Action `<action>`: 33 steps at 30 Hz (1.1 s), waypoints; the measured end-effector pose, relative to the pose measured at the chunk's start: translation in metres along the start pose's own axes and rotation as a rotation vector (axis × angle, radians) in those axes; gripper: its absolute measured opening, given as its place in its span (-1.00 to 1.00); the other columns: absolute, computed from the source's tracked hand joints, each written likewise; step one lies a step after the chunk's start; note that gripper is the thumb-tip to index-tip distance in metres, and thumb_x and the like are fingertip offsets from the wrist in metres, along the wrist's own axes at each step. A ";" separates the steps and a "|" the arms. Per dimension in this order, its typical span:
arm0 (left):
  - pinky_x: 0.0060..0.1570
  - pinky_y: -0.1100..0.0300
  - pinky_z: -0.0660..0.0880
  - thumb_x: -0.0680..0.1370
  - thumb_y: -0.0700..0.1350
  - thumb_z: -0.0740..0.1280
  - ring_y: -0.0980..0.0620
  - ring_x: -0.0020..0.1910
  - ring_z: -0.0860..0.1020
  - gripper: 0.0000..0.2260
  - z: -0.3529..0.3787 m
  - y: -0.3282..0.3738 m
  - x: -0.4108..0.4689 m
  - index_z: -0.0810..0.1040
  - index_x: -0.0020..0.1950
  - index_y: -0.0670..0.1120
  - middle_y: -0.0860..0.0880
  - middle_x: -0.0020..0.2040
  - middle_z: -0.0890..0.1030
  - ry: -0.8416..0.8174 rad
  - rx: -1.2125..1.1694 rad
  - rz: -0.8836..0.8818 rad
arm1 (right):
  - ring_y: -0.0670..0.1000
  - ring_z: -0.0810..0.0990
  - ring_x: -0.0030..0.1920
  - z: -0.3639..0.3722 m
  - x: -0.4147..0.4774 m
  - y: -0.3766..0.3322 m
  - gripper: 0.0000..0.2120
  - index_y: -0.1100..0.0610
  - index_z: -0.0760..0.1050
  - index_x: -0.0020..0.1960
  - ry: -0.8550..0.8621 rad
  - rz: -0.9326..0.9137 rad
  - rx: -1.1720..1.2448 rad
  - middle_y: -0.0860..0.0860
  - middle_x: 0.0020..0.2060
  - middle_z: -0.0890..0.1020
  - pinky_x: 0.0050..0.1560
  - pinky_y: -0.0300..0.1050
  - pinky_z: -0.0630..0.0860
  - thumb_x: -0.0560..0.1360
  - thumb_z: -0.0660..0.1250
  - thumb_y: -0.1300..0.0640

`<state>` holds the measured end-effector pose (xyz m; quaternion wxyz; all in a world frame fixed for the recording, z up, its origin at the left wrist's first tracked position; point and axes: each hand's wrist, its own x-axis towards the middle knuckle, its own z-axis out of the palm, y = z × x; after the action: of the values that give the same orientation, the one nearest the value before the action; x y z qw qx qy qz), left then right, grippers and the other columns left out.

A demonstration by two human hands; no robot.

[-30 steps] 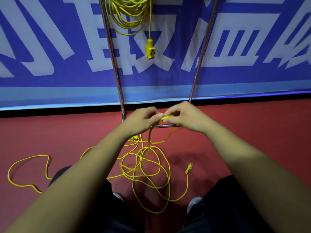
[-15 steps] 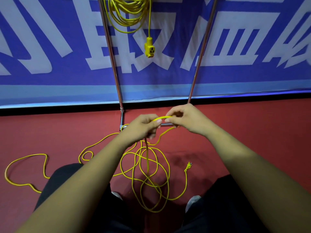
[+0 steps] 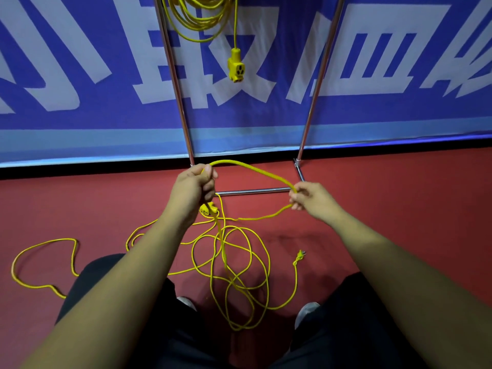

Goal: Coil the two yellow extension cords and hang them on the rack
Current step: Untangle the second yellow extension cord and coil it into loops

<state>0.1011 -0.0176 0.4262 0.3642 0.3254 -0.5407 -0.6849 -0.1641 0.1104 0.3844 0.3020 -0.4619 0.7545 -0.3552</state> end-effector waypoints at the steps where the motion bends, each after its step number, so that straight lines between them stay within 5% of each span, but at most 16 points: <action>1: -0.48 0.27 0.25 0.67 -0.16 0.15 0.06 -0.57 0.29 -0.74 -0.003 -0.003 0.004 0.47 -0.19 -0.19 0.01 -0.51 0.33 0.024 0.138 -0.064 | -0.17 0.55 -0.47 -0.004 0.002 -0.009 -0.80 0.18 0.47 -0.15 0.086 -0.019 0.056 0.15 -0.27 0.55 -0.37 -0.28 0.49 0.57 0.21 0.40; 3: -0.45 0.27 0.35 0.68 -0.17 0.14 0.02 -0.59 0.43 -0.66 -0.009 -0.010 0.008 0.51 -0.24 -0.21 -0.03 -0.54 0.48 -0.087 0.439 -0.307 | -0.22 0.55 -0.48 -0.016 0.008 -0.031 -0.85 0.24 0.48 -0.06 0.204 -0.074 0.143 0.15 -0.28 0.56 -0.39 -0.38 0.47 0.56 0.20 0.43; 6: -0.28 0.26 0.46 0.65 -0.17 0.22 0.03 -0.38 0.52 -0.73 -0.005 -0.023 -0.005 0.61 -0.16 -0.21 -0.14 -0.35 0.65 -0.586 0.756 -0.455 | -0.21 0.62 -0.36 -0.033 0.013 -0.072 -0.81 0.33 0.57 -0.03 0.223 -0.175 0.211 0.19 -0.20 0.62 -0.20 -0.38 0.54 0.49 0.23 0.51; 9: 0.13 0.19 0.44 0.57 -0.20 0.34 0.08 -0.05 0.59 -0.94 0.016 -0.033 -0.018 0.60 0.00 -0.12 -0.13 -0.10 0.69 -0.842 0.618 -0.364 | 0.09 0.68 -0.14 -0.036 0.011 -0.107 -0.74 0.45 0.59 -0.01 0.052 -0.140 0.432 0.32 -0.12 0.63 0.05 -0.14 0.62 0.41 0.17 0.55; 10: 0.21 0.15 0.42 0.54 -0.17 0.36 0.03 0.07 0.59 -0.87 0.024 -0.037 -0.017 0.58 0.08 -0.11 -0.13 -0.01 0.68 -0.863 0.474 -0.353 | 0.16 0.67 -0.12 -0.035 0.009 -0.114 -0.76 0.49 0.57 -0.01 -0.028 -0.096 0.545 0.35 -0.12 0.62 0.08 -0.06 0.62 0.41 0.18 0.52; 14: 0.35 -0.07 0.37 0.45 0.24 0.37 -0.11 0.35 0.48 -0.37 0.045 -0.037 -0.004 0.41 0.35 -0.16 -0.18 0.34 0.53 -0.596 -0.211 -0.439 | 0.06 0.64 -0.23 -0.022 0.004 -0.114 -0.84 0.39 0.55 0.00 -0.182 -0.084 0.559 0.26 -0.14 0.60 -0.06 -0.14 0.62 0.45 0.29 0.50; 17: 0.32 -0.18 0.39 0.49 0.25 0.26 -0.22 0.30 0.52 -0.43 0.054 -0.032 0.017 0.31 0.28 -0.16 -0.29 0.28 0.55 -0.305 -0.595 -0.461 | 0.04 0.57 -0.27 -0.007 -0.001 -0.097 -0.62 0.16 0.48 0.00 -0.168 -0.038 0.504 0.20 -0.05 0.51 -0.19 -0.07 0.58 0.37 0.27 0.58; 20: 0.03 0.02 0.62 0.54 -0.07 0.33 -0.14 0.05 0.60 -0.70 0.067 -0.034 0.032 0.39 0.17 -0.19 -0.26 -0.01 0.60 -0.081 -0.721 -0.418 | 0.02 0.48 -0.49 0.008 -0.008 -0.076 -0.63 0.16 0.36 0.09 -0.178 0.042 0.510 0.17 -0.14 0.53 -0.48 -0.20 0.39 0.42 0.21 0.53; 23: -0.12 0.28 0.57 0.59 -0.38 0.20 0.01 -0.15 0.58 -0.74 0.067 -0.040 0.044 0.47 0.25 -0.21 -0.12 -0.18 0.54 0.055 -0.501 -0.254 | -0.03 0.47 -0.55 0.017 -0.009 -0.041 -0.82 0.21 0.42 0.02 -0.297 0.066 0.281 0.12 -0.36 0.57 -0.52 -0.23 0.38 0.49 0.27 0.43; 26: -0.04 0.27 0.54 0.59 -0.42 0.19 0.04 -0.17 0.62 -0.79 0.044 -0.032 0.055 0.50 0.09 -0.18 -0.08 -0.27 0.64 0.174 -0.397 -0.051 | 0.00 0.52 -0.37 0.010 -0.011 0.010 -0.83 0.18 0.53 -0.17 -0.490 0.132 -0.132 0.07 -0.39 0.61 -0.30 -0.18 0.44 0.53 0.24 0.35; 29: -0.11 0.23 0.55 0.60 -0.36 0.23 0.05 -0.22 0.60 -0.87 0.007 -0.028 0.066 0.50 0.00 -0.16 -0.11 -0.23 0.63 0.335 -0.184 0.021 | 0.03 0.58 -0.29 -0.004 -0.010 0.037 -0.82 0.17 0.54 -0.18 -0.400 0.205 -0.195 0.07 -0.37 0.62 -0.22 -0.20 0.39 0.58 0.26 0.26; 31: -0.11 0.09 0.53 0.60 -0.23 0.28 -0.02 -0.19 0.63 -0.91 -0.018 -0.034 0.071 0.57 0.03 -0.18 -0.11 -0.19 0.68 0.298 0.490 0.006 | 0.08 0.62 -0.36 -0.009 -0.004 0.028 -0.83 0.26 0.54 -0.14 -0.227 0.136 -0.080 0.06 -0.45 0.55 -0.28 -0.17 0.43 0.60 0.25 0.26; 33: 0.10 0.01 0.45 0.59 -0.08 0.30 -0.22 0.11 0.58 -0.74 -0.030 -0.044 0.069 0.55 0.25 -0.12 -0.21 0.10 0.65 0.182 1.208 -0.145 | 0.02 0.54 -0.50 -0.007 0.002 -0.002 -0.83 0.33 0.55 -0.09 -0.144 0.015 -0.041 0.06 -0.48 0.47 -0.38 -0.19 0.44 0.59 0.27 0.24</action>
<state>0.0835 -0.0844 0.3738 0.1125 0.5673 -0.7765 -0.2501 -0.1695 0.1099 0.3901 0.3486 -0.4864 0.7415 -0.3034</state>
